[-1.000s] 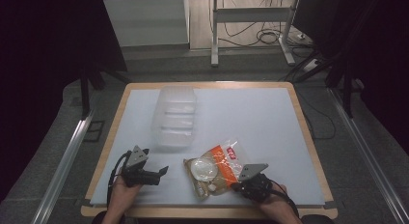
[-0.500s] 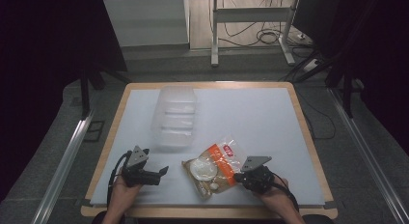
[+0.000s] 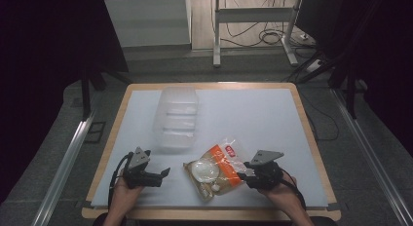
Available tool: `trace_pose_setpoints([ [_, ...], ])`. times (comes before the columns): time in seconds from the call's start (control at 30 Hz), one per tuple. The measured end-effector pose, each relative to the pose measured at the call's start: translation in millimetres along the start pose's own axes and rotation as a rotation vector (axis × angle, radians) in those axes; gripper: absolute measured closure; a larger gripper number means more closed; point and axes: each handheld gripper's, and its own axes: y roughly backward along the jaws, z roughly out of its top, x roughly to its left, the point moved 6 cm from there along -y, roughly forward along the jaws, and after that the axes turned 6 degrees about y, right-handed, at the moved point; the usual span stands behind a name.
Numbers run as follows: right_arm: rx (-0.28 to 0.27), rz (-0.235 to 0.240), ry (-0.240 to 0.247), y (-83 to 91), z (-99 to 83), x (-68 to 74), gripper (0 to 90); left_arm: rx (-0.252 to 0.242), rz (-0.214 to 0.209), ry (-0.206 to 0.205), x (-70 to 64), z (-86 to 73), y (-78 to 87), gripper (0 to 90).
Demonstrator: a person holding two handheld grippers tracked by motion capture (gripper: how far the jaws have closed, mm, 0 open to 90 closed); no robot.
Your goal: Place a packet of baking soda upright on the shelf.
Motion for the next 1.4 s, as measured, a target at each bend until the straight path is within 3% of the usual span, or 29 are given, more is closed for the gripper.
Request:
trace_pose_setpoints([
  [0.07,0.003,-0.007,-0.002,0.1,-0.4,-2.5,47.0,0.000,0.001,-0.001,-0.1,0.1,0.0,2.0],
  [0.1,0.003,-0.016,-0.016,-0.1,-1.0,-7.5,41.0,0.000,0.002,-0.001,0.0,0.1,0.0,1.9],
  [0.27,-0.001,-0.045,-0.051,-1.3,-0.9,-20.3,28.7,-0.001,0.005,0.000,0.6,0.1,0.3,2.0],
  [0.4,0.005,-0.044,-0.050,-4.5,-1.3,-26.2,26.9,-0.002,0.007,0.000,0.6,0.1,0.3,2.0],
  [0.53,0.010,-0.011,-0.079,-12.6,-0.9,-30.1,26.8,-0.005,0.008,0.000,0.6,0.4,0.6,1.9],
  [0.57,0.023,0.018,-0.090,-18.0,-0.6,-30.2,27.6,-0.005,0.007,0.000,0.7,0.4,0.7,1.9],
  [0.67,0.027,0.035,-0.097,-21.9,0.1,-29.8,28.7,-0.004,0.007,0.000,0.9,0.3,0.7,2.0],
  [0.73,0.029,0.072,-0.102,-27.7,2.0,-29.1,31.7,-0.004,0.007,0.000,0.6,0.2,0.5,2.0],
  [1.03,0.002,0.146,-0.121,-34.0,13.0,-24.9,42.0,-0.002,0.007,-0.001,0.6,0.1,0.2,2.0],
  [1.37,0.033,0.160,-0.099,-45.8,20.5,-18.6,56.1,0.001,0.007,-0.001,0.5,-0.2,0.0,1.9],
  [1.4,0.028,0.155,-0.098,-45.3,23.4,-18.2,63.0,0.000,0.007,-0.001,0.5,-0.1,0.1,1.9],
])
